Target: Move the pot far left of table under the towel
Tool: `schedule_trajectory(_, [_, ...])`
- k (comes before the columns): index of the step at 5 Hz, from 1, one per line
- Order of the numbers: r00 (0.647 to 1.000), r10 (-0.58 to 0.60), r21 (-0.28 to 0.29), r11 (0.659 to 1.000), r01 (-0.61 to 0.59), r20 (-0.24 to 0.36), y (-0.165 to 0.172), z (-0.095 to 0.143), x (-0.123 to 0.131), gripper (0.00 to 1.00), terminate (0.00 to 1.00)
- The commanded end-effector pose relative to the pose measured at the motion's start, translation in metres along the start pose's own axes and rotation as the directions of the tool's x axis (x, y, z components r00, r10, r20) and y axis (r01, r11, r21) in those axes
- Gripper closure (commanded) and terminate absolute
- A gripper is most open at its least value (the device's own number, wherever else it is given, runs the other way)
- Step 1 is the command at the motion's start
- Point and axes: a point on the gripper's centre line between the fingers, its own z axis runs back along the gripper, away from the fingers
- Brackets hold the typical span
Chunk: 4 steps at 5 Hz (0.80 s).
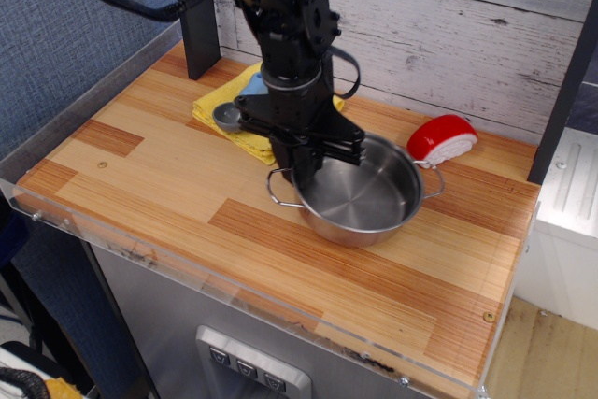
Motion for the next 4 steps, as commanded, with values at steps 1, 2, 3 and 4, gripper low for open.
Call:
schedule_trajectory(1, [0.989, -0.042, -0.004, 0.999, 0.043, 0.139, 0.008, 0.057, 0.013, 1.00, 0.00])
schedule_trajectory(2, [0.986, -0.041, 0.017, 0.999, 0.039, 0.161, 0.034, 0.072, 0.005, 1.00, 0.00])
schedule_trajectory(3, [0.988, -0.002, 0.054, 0.999, -0.006, 0.155, 0.075, 0.077, -0.010, 1.00, 0.00])
schedule_trajectory(4, [0.987, 0.054, 0.069, 0.995, -0.065, 0.148, 0.109, 0.074, -0.017, 1.00, 0.00])
